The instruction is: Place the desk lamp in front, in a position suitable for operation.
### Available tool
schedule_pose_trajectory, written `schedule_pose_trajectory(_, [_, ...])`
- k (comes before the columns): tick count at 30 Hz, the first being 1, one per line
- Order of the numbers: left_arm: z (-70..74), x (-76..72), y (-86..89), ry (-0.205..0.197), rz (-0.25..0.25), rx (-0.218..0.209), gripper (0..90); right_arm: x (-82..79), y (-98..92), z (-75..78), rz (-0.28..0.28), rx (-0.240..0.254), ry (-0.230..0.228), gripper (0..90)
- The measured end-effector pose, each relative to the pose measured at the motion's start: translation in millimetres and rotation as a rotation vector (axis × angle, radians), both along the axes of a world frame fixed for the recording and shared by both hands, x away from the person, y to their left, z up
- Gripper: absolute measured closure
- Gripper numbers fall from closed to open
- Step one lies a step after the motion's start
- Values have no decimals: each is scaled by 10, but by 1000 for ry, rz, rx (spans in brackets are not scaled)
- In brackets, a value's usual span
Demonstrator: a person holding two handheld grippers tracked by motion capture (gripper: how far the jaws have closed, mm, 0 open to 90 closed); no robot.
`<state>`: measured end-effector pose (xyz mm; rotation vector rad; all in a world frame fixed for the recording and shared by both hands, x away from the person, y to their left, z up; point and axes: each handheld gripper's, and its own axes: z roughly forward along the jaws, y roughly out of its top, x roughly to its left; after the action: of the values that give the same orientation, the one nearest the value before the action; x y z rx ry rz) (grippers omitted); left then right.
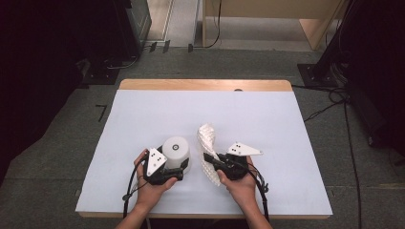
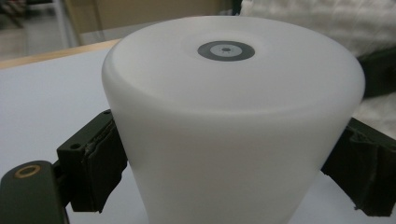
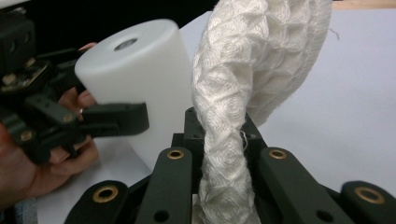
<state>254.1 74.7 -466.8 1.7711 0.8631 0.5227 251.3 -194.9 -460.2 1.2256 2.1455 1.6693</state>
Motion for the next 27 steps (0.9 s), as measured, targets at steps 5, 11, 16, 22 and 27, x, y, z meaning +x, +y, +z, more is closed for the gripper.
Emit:
schedule_pose_trajectory(5, [112, 163, 234, 73, -158, -215, 86, -35, 142, -30, 57, -3, 19, 804])
schedule_pose_trajectory(11, [122, 190, 261, 91, -236, -253, 87, -78, 268, -17, 108, 10, 22, 803])
schedule_pose_trajectory(16, [96, 186, 204, 100, -252, -224, 87, -84, 234, 40, 97, 39, 8, 804])
schedule_pose_trajectory(22, [50, 201, 153, 119, -260, -186, 87, -109, 189, 146, 96, 64, -17, 804])
schedule_pose_trajectory(27, [16, 197, 104, 124, -277, -149, 87, -135, 145, 263, 95, 81, -55, 804])
